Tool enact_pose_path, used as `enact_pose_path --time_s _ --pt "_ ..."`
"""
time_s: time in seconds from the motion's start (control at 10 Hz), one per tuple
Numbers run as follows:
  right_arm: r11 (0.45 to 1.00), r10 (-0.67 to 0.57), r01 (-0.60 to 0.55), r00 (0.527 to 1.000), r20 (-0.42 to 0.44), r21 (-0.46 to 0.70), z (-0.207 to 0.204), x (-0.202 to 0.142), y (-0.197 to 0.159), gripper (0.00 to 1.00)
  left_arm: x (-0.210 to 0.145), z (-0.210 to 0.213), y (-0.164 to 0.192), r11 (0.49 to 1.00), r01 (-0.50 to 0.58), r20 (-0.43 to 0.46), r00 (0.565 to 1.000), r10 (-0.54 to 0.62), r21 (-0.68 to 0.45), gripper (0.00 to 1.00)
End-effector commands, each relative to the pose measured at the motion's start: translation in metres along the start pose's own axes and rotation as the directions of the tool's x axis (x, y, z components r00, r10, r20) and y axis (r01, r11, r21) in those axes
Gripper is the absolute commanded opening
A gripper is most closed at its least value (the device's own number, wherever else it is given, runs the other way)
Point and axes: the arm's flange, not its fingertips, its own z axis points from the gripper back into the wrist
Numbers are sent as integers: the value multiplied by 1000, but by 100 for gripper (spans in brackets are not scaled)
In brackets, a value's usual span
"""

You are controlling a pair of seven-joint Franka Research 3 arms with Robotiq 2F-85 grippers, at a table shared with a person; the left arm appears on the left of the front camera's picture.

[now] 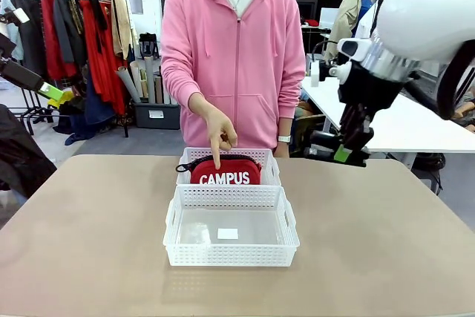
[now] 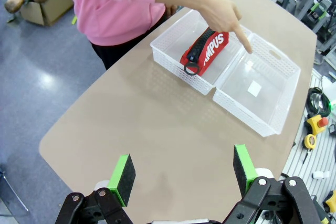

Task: Distribute items into two baskets.
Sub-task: Place the picked Stapler into the Organizing basket as instructed by the person.

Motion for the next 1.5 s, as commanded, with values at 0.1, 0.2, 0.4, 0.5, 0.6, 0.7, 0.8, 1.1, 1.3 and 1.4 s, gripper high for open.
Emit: enact_pose_path --time_s 0.1,0.2,0.4,0.5,0.6,0.7,0.8,1.1,1.3,1.4 --pt "999 -31 32 998 47 -21 -23 31 19 0 0 0 -1 1000 2 4 1000 -2 3 97" --pt "997 -46 48 998 33 -67 -31 43 26 0 0 0 -1 1000 2 4 1000 -2 3 97" --pt "997 -25 28 999 43 -70 -51 66 40 0 0 0 -1 1000 2 4 1000 -2 3 97" --pt "998 -15 19 998 57 -62 -64 78 47 0 0 0 -1 1000 2 4 1000 -2 3 97" --pt "999 4 -1 999 51 -47 -78 88 52 0 0 0 -1 1000 2 4 1000 -2 3 97" --pt "999 34 -33 998 43 -41 -92 98 59 0 0 0 -1 1000 2 4 1000 -2 3 97" --pt "996 80 -78 996 49 -33 -105 108 65 0 0 0 -1 1000 2 4 1000 -2 3 97" --pt "973 230 -228 972 53 -39 -136 126 75 0 0 0 -1 1000 2 4 1000 -2 3 97" --pt "943 332 -331 942 44 -23 -152 130 76 0 0 0 -1 1000 2 4 1000 -2 3 97" --pt "913 408 -408 912 41 -22 -159 131 76 0 0 0 -1 1000 2 4 1000 -2 3 97"
